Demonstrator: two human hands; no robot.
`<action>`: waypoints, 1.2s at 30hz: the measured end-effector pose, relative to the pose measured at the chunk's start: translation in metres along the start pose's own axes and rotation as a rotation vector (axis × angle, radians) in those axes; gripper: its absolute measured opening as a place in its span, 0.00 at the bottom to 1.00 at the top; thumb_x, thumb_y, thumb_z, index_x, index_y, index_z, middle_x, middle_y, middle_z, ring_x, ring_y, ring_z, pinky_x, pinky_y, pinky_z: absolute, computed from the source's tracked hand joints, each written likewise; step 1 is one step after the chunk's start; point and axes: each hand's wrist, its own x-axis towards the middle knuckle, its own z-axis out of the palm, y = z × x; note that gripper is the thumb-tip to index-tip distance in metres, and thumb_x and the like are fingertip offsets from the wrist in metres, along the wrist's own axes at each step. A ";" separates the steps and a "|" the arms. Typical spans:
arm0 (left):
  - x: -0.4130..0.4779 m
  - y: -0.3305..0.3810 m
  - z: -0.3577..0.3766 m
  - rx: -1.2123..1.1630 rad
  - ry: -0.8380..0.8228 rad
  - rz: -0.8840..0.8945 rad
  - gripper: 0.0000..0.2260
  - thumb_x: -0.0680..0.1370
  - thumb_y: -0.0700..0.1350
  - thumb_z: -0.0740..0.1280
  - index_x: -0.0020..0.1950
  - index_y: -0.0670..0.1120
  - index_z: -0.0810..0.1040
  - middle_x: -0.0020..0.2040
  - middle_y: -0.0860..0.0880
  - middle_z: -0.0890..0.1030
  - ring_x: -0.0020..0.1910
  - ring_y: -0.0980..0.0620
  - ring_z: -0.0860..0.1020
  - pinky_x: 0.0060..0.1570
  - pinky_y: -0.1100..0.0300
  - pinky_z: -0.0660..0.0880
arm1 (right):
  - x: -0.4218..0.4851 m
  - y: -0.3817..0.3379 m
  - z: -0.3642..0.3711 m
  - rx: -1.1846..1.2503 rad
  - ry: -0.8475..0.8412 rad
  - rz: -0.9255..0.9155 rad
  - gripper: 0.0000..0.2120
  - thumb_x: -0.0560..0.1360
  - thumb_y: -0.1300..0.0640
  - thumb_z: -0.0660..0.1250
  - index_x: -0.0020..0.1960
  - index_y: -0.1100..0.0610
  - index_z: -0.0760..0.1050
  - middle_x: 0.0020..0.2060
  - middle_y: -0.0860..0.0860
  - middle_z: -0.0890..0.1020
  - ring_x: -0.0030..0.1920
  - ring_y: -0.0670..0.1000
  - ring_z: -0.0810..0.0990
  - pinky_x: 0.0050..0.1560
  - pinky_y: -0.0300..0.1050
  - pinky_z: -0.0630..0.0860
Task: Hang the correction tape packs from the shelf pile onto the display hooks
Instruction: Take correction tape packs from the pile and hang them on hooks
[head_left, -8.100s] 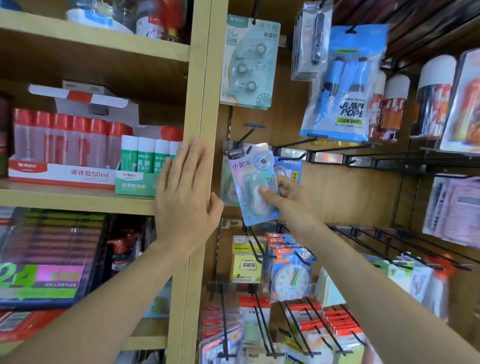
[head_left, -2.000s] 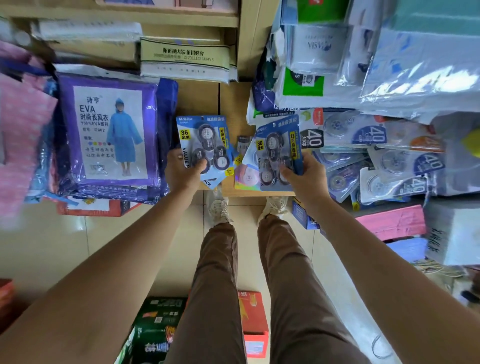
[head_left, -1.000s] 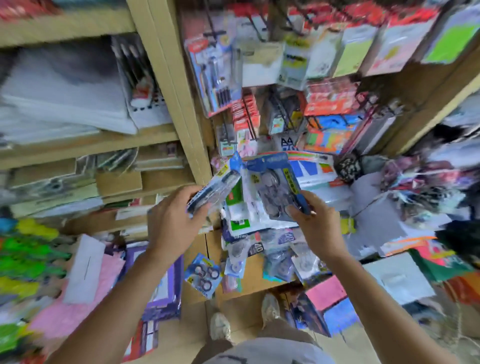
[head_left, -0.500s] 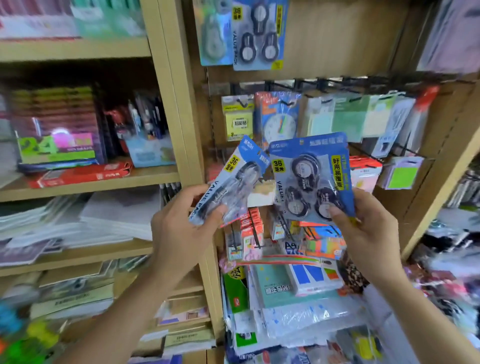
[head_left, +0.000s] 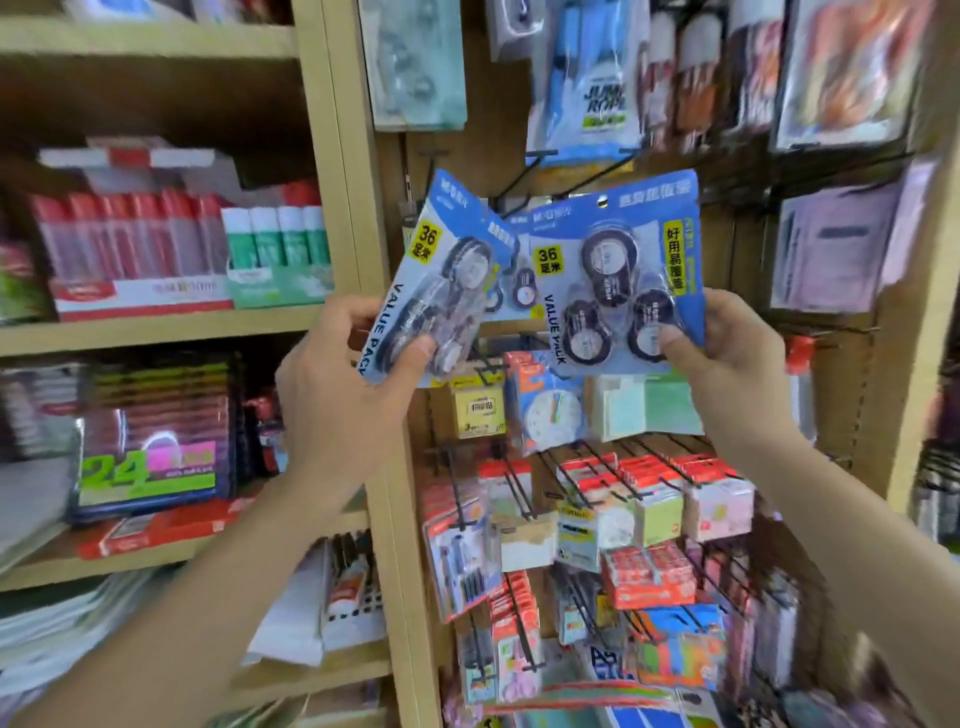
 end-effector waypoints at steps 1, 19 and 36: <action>0.012 0.000 0.002 0.006 -0.001 0.010 0.12 0.73 0.54 0.75 0.51 0.57 0.74 0.42 0.61 0.80 0.42 0.51 0.81 0.47 0.46 0.79 | 0.013 -0.001 0.001 0.000 0.011 -0.006 0.10 0.76 0.60 0.70 0.50 0.44 0.76 0.45 0.57 0.82 0.44 0.49 0.78 0.50 0.49 0.75; 0.106 -0.055 0.071 0.303 0.064 0.395 0.12 0.75 0.51 0.73 0.49 0.44 0.79 0.40 0.49 0.82 0.35 0.47 0.80 0.31 0.55 0.74 | 0.103 0.057 0.054 -0.156 -0.113 0.157 0.05 0.77 0.66 0.68 0.51 0.58 0.79 0.40 0.54 0.82 0.36 0.43 0.77 0.35 0.33 0.72; 0.114 -0.083 0.088 0.271 0.196 0.517 0.12 0.75 0.48 0.75 0.47 0.40 0.79 0.38 0.46 0.82 0.34 0.51 0.77 0.35 0.66 0.62 | 0.107 0.082 0.081 0.181 -0.041 0.178 0.08 0.79 0.64 0.66 0.57 0.57 0.78 0.52 0.61 0.82 0.45 0.49 0.81 0.44 0.41 0.80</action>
